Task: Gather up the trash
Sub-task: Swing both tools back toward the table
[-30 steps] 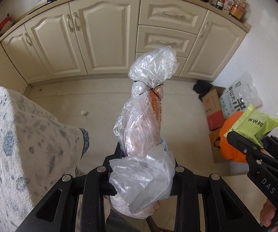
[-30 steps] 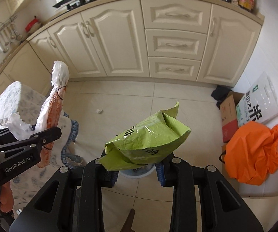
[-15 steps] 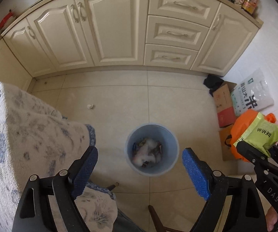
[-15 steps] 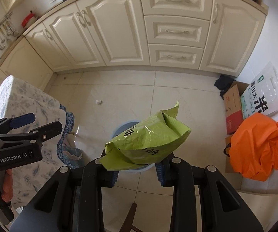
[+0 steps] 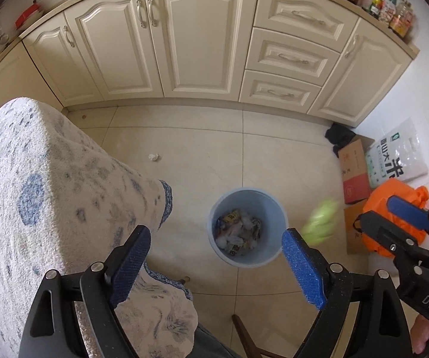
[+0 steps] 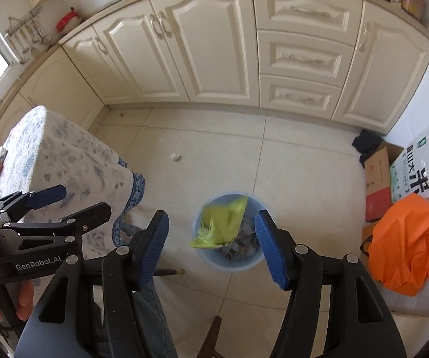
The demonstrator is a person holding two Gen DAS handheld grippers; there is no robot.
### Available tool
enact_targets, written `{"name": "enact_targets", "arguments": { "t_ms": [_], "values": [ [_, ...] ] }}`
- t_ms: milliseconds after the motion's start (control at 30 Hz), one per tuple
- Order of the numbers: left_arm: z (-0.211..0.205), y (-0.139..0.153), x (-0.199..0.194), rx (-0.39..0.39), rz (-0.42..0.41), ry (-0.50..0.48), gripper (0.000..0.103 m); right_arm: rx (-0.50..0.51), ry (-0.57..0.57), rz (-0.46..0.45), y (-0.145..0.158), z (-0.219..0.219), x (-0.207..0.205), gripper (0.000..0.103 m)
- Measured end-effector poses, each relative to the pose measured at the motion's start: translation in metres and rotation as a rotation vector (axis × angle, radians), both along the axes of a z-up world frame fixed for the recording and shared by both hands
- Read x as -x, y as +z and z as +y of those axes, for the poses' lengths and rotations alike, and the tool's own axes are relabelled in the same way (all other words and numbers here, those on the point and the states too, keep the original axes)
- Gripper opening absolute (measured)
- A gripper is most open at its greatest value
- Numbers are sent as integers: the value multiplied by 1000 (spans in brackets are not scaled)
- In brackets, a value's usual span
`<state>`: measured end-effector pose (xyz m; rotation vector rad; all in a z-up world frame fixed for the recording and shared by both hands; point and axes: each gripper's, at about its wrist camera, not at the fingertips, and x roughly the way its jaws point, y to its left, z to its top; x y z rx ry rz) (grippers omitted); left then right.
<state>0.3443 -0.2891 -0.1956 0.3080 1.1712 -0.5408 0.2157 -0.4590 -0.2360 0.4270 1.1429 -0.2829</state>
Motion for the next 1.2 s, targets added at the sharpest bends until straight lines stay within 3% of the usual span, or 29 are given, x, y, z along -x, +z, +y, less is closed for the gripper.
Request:
{"name": "enact_targets", "arguments": {
  "t_ms": [67, 567, 833, 1200],
  "values": [
    [5, 0, 1, -4, 2, 2, 88, 8, 4, 6, 1, 3, 1, 67],
    [33, 14, 8, 55, 12, 10, 88, 37, 8, 24, 13, 13, 10, 67],
    [60, 45, 26, 101, -39, 11, 88, 75, 30, -12, 37, 31, 14, 67],
    [129, 87, 68, 122, -135, 67, 88, 97, 120, -79, 71, 76, 8, 67]
  ]
}}
